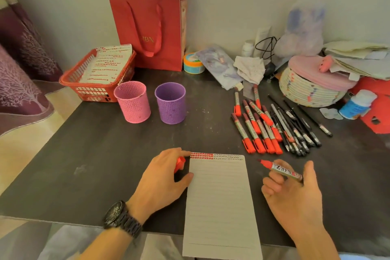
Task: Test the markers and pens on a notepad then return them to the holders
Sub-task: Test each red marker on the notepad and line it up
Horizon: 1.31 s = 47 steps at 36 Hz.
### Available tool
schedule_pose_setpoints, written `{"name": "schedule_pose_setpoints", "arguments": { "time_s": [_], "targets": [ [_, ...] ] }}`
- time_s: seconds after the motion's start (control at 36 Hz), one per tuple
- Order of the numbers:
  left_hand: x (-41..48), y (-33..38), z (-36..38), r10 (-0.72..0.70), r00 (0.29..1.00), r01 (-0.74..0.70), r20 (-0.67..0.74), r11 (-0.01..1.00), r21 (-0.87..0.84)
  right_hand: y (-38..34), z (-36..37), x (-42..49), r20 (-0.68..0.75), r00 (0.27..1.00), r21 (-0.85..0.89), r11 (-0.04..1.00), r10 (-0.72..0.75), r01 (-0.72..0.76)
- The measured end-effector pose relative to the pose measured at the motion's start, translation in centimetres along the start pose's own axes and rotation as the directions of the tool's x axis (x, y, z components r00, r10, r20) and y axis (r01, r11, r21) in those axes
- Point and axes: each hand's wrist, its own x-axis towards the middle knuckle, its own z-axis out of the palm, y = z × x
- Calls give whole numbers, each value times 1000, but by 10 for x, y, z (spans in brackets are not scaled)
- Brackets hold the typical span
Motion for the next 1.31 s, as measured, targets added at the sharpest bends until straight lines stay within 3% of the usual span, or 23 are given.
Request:
{"name": "schedule_pose_setpoints", "arguments": {
  "time_s": [0.17,0.33,0.47,0.61,0.75,0.97,1.17,1.31],
  "targets": [
    [-1,-6,8,74,997,-74,-15,997,33,1,21,-2,32,999,-357,933,-35,45],
    [-4,-7,10,164,985,-161,-49,986,44,30,73,12,224,961,-612,743,-164,270],
    [-4,-7,9,216,974,-214,-72,976,43,60,104,37,195,972,-681,696,-128,228],
    [-3,-8,7,214,976,-212,-39,976,50,78,99,51,213,930,-775,528,-300,348],
    [-1,-9,9,196,979,-194,-53,980,43,84,89,48,234,886,-773,476,-401,419],
    [5,-12,13,192,975,-184,-112,980,74,78,90,48,300,901,-818,402,-313,412],
    [7,-10,10,176,977,-171,-118,984,52,91,81,45,299,820,-839,276,-488,470],
    [8,-11,9,153,981,-151,-121,988,25,92,76,48,304,820,-867,216,-484,449]
  ]
}}
